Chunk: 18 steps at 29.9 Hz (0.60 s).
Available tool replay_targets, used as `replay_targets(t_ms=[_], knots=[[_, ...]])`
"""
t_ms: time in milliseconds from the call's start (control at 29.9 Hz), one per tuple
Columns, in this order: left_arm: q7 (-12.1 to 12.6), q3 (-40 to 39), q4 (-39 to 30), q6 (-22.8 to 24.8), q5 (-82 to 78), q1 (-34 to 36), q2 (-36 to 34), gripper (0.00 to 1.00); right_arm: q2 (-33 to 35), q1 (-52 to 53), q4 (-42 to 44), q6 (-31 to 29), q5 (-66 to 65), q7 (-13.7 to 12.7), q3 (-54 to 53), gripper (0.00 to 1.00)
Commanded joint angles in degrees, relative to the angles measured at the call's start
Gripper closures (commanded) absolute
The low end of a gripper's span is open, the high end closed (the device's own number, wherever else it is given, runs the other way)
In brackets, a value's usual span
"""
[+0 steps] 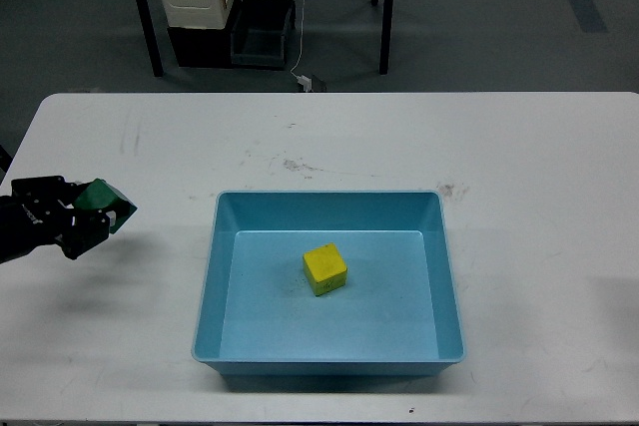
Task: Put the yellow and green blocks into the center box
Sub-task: 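Carry the green cube into the bin beside the yellow cube and release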
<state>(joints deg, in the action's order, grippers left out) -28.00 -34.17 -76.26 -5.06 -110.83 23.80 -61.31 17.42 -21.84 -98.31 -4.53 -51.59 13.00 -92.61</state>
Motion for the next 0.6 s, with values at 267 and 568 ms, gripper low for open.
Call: replay_targets(t_ms=[267, 568], knots=[[0.0, 1.03, -14.52, 3.38, 0.53, 10.46, 4.26, 0.81, -0.1, -0.05, 0.22, -0.04, -0.09, 0.01, 1.03, 0.0], [0.0, 17.97, -15.32, 11.47, -5.44, 27.42, 11.38, 0.8, -0.28, 0.57, 0.57, -0.13, -0.09, 0.01, 2.17, 0.0]])
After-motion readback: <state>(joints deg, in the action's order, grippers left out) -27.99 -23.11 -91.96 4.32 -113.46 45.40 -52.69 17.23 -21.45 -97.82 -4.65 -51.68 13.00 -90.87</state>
